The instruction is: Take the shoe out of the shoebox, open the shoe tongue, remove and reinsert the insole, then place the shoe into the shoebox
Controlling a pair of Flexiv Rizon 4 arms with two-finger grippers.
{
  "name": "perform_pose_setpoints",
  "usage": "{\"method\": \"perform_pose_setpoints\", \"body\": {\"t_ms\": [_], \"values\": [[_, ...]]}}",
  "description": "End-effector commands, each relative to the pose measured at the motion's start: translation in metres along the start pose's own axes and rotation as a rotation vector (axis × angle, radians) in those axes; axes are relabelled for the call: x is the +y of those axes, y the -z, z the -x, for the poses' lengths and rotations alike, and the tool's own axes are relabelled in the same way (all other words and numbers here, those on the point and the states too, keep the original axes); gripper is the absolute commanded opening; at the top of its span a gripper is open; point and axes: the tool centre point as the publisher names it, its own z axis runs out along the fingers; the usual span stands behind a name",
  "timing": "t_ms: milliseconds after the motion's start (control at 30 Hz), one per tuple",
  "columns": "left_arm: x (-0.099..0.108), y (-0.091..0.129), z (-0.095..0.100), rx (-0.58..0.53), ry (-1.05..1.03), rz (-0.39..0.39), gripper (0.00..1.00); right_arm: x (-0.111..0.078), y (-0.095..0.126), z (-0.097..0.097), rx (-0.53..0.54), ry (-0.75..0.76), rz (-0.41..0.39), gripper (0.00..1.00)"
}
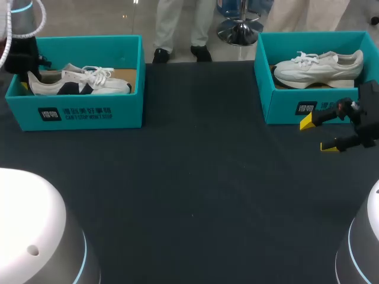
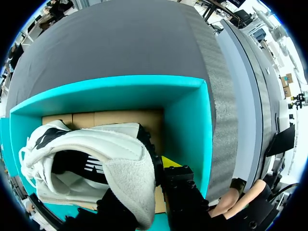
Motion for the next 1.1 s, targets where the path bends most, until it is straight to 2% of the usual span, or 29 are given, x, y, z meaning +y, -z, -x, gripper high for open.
{"method": "perform_pose_setpoints", "body": {"t_ms": [33,533,567,600,667,733,767,800,867,1100], "values": [[-0.002,-0.008,0.001,0.002,0.0,0.0,0.0,0.0,-0.001,0.0,-0.004,-0.002,0.001,1.0],[-0.003,-0.028,0.008,0.009,0.006,-0.019,0.0,0.0,-0.001,0.0,-0.004,-0.002,0.001,1.0],[-0.003,-0.029,0.008,0.012,0.006,-0.015,0.03,0.0,-0.001,0.0,-0.004,-0.002,0.001,1.0],[-0.004,-0.029,0.008,0.012,0.006,-0.015,0.14,0.0,-0.001,0.0,-0.004,-0.002,0.001,1.0],[-0.004,-0.03,0.009,0.013,0.006,-0.017,0.45,0.0,-0.001,0.0,-0.004,-0.002,0.001,1.0],[-0.004,-0.03,0.009,0.013,0.006,-0.018,0.64,0.0,-0.001,0.0,-0.004,-0.002,0.001,1.0],[-0.004,-0.029,0.009,0.013,0.006,-0.016,0.88,0.0,-0.001,0.0,-0.004,-0.002,0.001,1.0],[-0.004,-0.028,0.009,0.012,0.006,-0.015,0.96,0.0,-0.001,0.0,-0.004,-0.002,0.001,1.0],[-0.003,-0.025,0.009,0.009,0.006,-0.014,0.99,0.0,-0.001,0.0,-0.004,-0.002,0.001,1.0],[-0.01,-0.01,0.012,-0.015,0.001,0.004,1.0,0.0,-0.001,0.0,-0.004,-0.002,0.001,1.0]]}}
